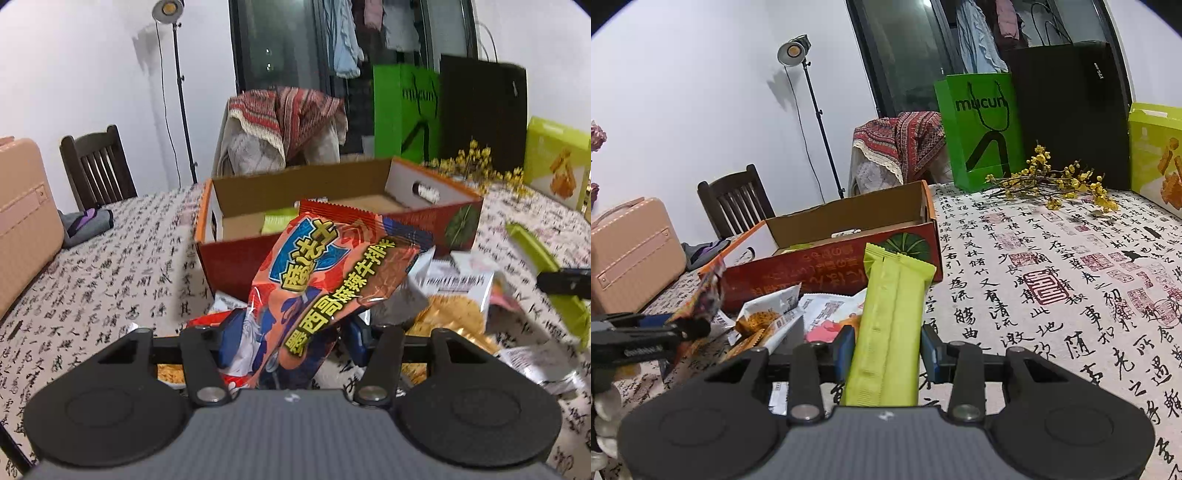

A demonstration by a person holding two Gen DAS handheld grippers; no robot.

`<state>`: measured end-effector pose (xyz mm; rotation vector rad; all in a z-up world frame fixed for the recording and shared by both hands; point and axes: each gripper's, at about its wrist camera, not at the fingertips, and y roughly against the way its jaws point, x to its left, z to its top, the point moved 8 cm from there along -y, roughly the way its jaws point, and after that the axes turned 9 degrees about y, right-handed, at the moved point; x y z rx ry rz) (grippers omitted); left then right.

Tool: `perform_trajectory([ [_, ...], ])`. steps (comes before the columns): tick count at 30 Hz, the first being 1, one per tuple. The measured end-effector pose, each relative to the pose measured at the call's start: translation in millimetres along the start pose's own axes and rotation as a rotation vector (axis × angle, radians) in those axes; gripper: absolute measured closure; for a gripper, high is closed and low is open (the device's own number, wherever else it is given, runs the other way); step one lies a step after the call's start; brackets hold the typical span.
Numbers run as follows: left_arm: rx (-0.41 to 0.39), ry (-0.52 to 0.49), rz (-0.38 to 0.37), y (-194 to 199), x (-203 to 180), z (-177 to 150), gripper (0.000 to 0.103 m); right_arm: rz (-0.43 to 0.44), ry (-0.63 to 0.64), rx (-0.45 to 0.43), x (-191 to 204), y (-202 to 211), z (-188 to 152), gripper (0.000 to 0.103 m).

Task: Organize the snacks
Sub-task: 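Carry the lime-green packet and red-and-blue bag over the orange box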

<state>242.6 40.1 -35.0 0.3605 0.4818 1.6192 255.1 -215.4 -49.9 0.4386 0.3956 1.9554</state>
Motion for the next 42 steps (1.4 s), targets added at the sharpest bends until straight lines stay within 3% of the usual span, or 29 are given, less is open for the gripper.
perform_trajectory([
  [10, -0.094, 0.067, -0.032, 29, -5, 26, 0.047, 0.019, 0.025, -0.045, 8, 5, 14, 0.066],
  [21, -0.140, 0.134, -0.041, 30, -10, 56, 0.047, 0.022, 0.054, -0.106, 15, -4, 56, 0.066],
  [42, -0.175, 0.221, -0.041, -30, -6, 127, 0.047, 0.037, 0.062, -0.113, 24, -83, 156, 0.066],
])
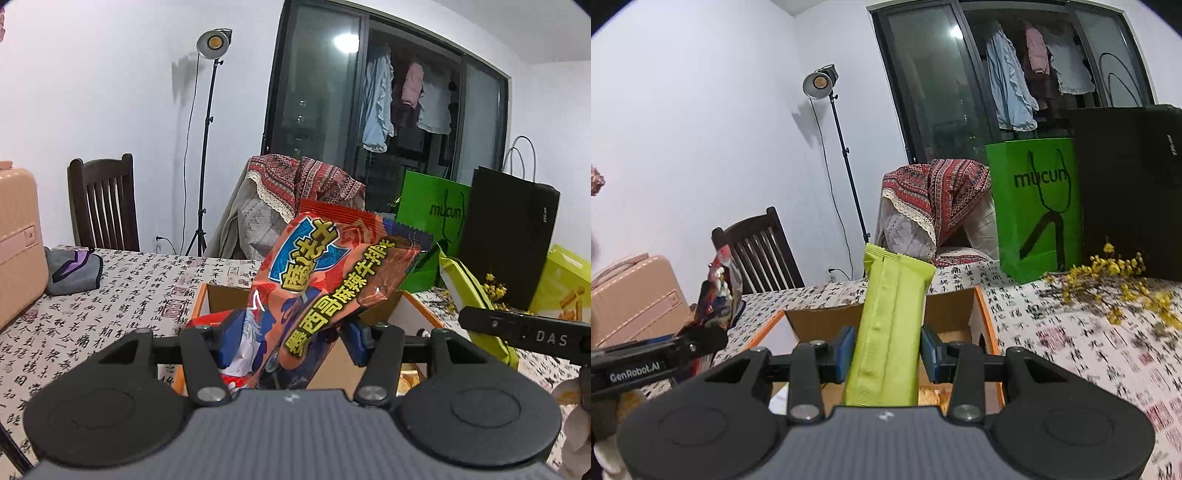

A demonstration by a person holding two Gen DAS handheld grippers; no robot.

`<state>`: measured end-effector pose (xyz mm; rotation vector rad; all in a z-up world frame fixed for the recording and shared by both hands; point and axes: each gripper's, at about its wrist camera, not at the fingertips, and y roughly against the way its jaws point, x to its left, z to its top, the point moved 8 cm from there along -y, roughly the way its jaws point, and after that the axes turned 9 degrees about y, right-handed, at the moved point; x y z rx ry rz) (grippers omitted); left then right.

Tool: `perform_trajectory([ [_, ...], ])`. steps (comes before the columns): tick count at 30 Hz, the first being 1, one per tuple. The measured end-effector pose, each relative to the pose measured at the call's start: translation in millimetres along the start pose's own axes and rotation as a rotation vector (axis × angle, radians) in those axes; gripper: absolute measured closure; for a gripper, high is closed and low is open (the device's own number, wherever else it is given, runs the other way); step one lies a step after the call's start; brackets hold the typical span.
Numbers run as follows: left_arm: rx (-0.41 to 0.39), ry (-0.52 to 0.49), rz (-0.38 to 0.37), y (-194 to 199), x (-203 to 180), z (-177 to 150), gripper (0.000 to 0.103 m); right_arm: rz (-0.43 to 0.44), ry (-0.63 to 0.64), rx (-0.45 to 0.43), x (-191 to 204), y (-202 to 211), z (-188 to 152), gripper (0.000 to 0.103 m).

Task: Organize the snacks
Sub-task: 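Carry the lime-green packet and red-and-blue bag over the orange box, then release both snacks into the box by opening both tools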

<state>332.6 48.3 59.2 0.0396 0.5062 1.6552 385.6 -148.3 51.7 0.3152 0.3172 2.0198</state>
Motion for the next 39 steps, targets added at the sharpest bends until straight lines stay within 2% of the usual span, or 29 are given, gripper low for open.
perform_trajectory([
  [6, 0.016, 0.030, 0.028, -34, 7, 3, 0.047, -0.017, 0.007, 0.036, 2, -40, 5, 0.066],
  [12, 0.031, 0.041, 0.065, -67, 19, -8, 0.047, -0.040, 0.019, 0.059, -7, -72, -5, 0.066],
  [16, 0.033, -0.016, 0.084, -79, 20, -21, 0.047, 0.015, -0.032, 0.052, -18, -86, -21, 0.066],
  [21, 0.064, -0.025, 0.073, -86, 21, -30, 0.047, 0.012, -0.023, 0.089, -19, -97, -31, 0.066],
  [24, 0.071, -0.011, 0.056, -87, 23, -32, 0.043, -0.001, -0.003, 0.083, -18, -95, -30, 0.064],
  [26, 0.079, 0.020, 0.033, -86, 24, -31, 0.023, -0.004, 0.005, 0.086, -17, -95, -30, 0.060],
  [27, 0.074, 0.036, 0.029, -84, 25, -30, 0.006, -0.004, 0.003, 0.091, -17, -95, -30, 0.047],
  [28, 0.060, 0.050, 0.029, -81, 27, -28, 0.000, -0.007, -0.002, 0.092, -19, -94, -30, 0.038],
  [29, 0.044, 0.059, 0.032, -78, 28, -26, 0.000, -0.010, -0.006, 0.090, -21, -94, -29, 0.021],
  [30, 0.041, 0.063, 0.028, -76, 28, -25, 0.000, -0.012, -0.010, 0.083, -22, -92, -28, 0.012],
  [32, 0.048, 0.082, 0.030, -76, 30, -24, 0.000, -0.015, -0.016, 0.082, -25, -90, -27, 0.008],
  [33, 0.053, 0.088, 0.036, -76, 32, -24, 0.000, -0.016, -0.022, 0.082, -26, -88, -26, 0.002],
  [39, 0.070, 0.102, 0.062, -75, 33, -19, 0.000, -0.013, -0.011, 0.091, -24, -85, -20, 0.000],
])
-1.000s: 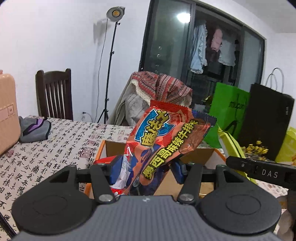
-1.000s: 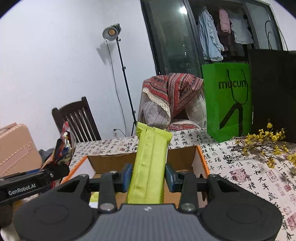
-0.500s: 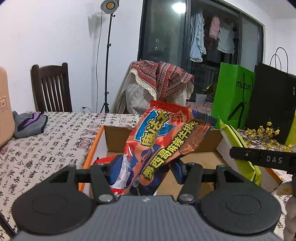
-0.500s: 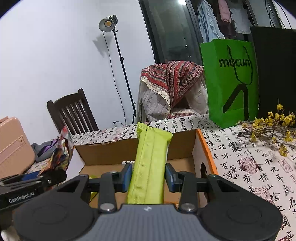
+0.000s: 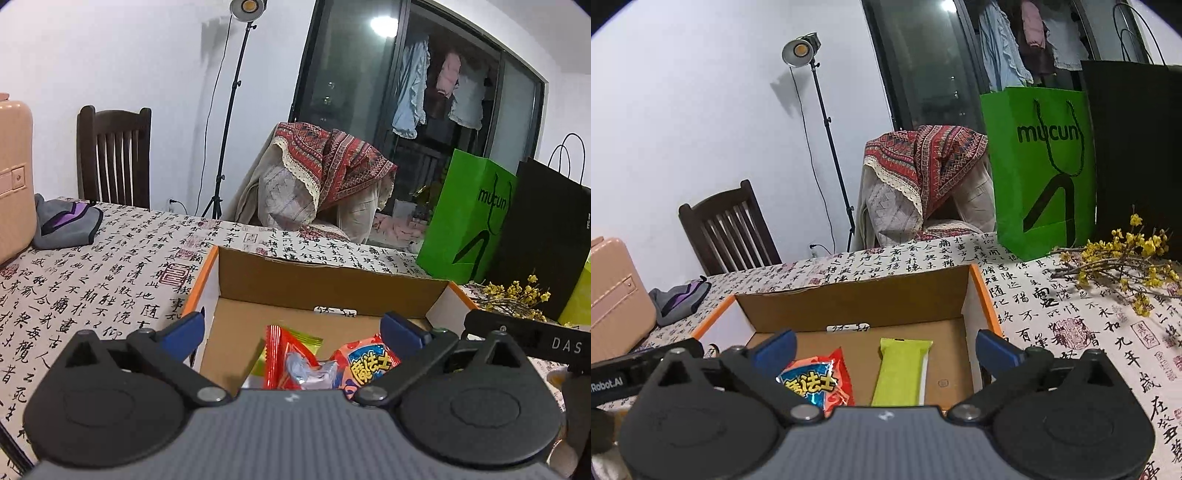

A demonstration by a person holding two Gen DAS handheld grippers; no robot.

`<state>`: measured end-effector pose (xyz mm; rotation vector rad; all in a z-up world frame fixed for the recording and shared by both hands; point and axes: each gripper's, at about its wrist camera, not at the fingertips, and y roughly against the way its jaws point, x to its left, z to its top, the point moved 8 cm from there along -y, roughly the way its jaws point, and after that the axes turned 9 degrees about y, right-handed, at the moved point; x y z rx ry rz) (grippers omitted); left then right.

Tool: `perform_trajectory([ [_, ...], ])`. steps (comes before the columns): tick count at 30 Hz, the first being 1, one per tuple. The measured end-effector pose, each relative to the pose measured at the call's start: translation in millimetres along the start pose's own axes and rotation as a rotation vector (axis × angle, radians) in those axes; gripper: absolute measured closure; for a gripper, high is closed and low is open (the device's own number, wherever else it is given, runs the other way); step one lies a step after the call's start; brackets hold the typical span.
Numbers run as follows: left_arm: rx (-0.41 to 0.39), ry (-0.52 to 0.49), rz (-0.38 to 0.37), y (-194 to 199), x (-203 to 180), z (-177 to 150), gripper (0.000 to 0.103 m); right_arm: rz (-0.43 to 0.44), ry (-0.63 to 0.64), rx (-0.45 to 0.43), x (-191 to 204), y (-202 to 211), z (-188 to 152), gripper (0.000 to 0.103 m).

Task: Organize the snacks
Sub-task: 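Release both snacks into the box by opening both tools, then move both open tools back toward the remaining snack packets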

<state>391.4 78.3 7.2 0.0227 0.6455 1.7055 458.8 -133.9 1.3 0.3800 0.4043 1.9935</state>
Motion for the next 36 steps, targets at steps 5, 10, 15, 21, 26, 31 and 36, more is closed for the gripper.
perform_trajectory([
  [5, 0.008, 0.008, 0.036, 11, 0, 5, 0.000, -0.022, 0.017, -0.003, 2, 19, 8, 0.000],
  [10, 0.019, 0.011, 0.047, 30, 0, 2, 0.000, -0.030, 0.038, -0.013, 2, 48, 7, 0.000],
  [15, 0.029, -0.001, 0.050, 54, -1, -7, 0.000, -0.028, 0.044, -0.004, 6, 76, -5, 0.000],
  [21, 0.044, -0.008, 0.047, 84, 3, -24, 0.000, -0.030, 0.062, 0.021, 14, 104, -31, 0.000],
  [26, 0.050, -0.016, 0.043, 107, 8, -39, 0.000, -0.043, 0.071, 0.041, 22, 125, -54, 0.000],
  [31, 0.065, -0.011, 0.040, 126, 17, -53, 0.000, -0.034, 0.083, 0.070, 31, 141, -77, 0.000],
  [36, 0.075, 0.002, 0.034, 144, 25, -67, 0.000, -0.019, 0.086, 0.091, 39, 156, -99, 0.000],
])
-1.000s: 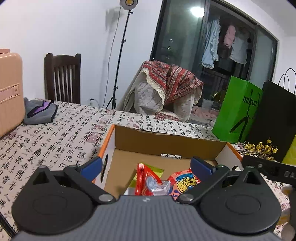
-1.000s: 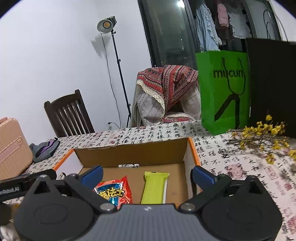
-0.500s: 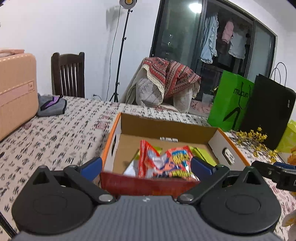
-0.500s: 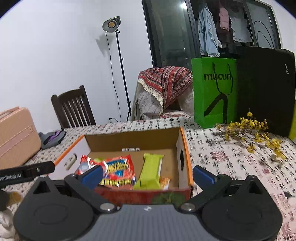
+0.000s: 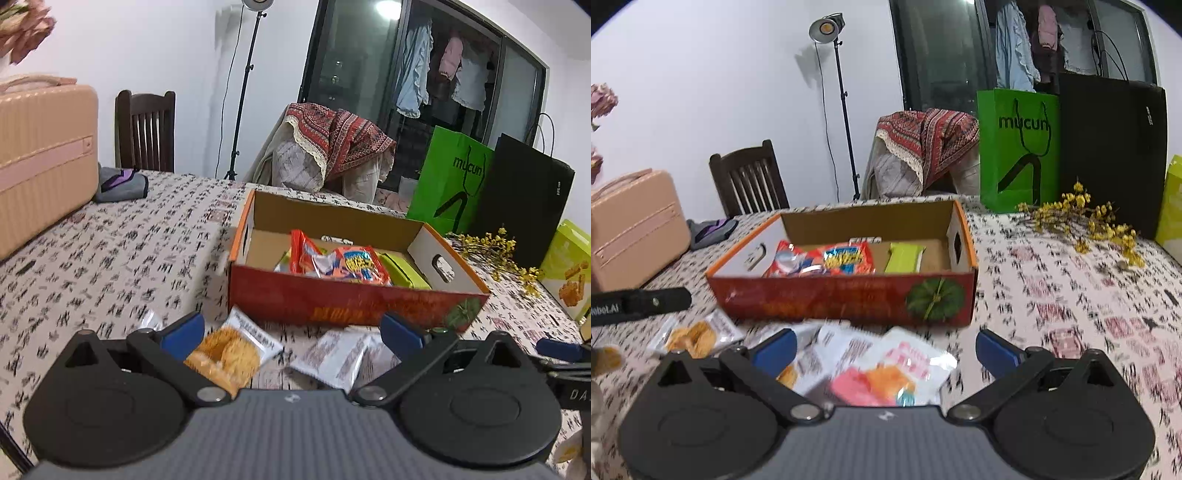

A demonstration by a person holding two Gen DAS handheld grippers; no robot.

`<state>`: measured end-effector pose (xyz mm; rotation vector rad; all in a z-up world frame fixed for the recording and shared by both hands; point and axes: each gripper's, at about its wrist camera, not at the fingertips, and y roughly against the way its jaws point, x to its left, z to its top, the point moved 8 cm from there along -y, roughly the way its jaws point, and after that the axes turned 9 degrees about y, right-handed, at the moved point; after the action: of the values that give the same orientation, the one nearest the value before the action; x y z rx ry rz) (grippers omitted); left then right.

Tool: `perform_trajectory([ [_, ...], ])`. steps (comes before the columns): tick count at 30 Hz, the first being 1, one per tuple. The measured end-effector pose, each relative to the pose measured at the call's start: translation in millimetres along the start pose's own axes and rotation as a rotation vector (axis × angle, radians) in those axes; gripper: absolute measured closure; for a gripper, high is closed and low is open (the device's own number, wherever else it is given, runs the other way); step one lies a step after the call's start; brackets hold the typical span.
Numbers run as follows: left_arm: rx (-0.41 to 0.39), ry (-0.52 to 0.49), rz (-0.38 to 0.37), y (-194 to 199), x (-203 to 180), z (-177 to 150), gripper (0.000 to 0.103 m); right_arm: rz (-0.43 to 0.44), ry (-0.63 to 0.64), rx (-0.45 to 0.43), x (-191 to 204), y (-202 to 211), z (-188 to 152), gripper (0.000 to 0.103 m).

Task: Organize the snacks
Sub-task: 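Move both open tools back toward the remaining snack packets, then grasp a white snack packet with the right tool while the left tool grasps a cracker packet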

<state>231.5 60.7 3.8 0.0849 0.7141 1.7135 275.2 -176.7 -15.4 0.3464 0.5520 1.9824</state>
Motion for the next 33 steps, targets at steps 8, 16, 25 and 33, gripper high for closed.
perform_trajectory([
  [8, 0.018, 0.001, -0.005, 22, 8, -23, 0.000, 0.033, 0.026, 0.045, 17, 13, -34, 0.000],
  [16, 0.027, 0.001, -0.012, 38, 12, -42, 0.000, 0.067, 0.040, 0.078, 32, 21, -59, 0.000],
  [25, 0.061, 0.013, -0.008, 41, 22, -65, 0.000, 0.059, 0.045, 0.136, 37, 10, -87, 0.000],
  [33, 0.074, 0.017, -0.010, 43, 27, -74, 0.000, -0.005, 0.118, 0.103, 45, 4, -91, 0.000],
])
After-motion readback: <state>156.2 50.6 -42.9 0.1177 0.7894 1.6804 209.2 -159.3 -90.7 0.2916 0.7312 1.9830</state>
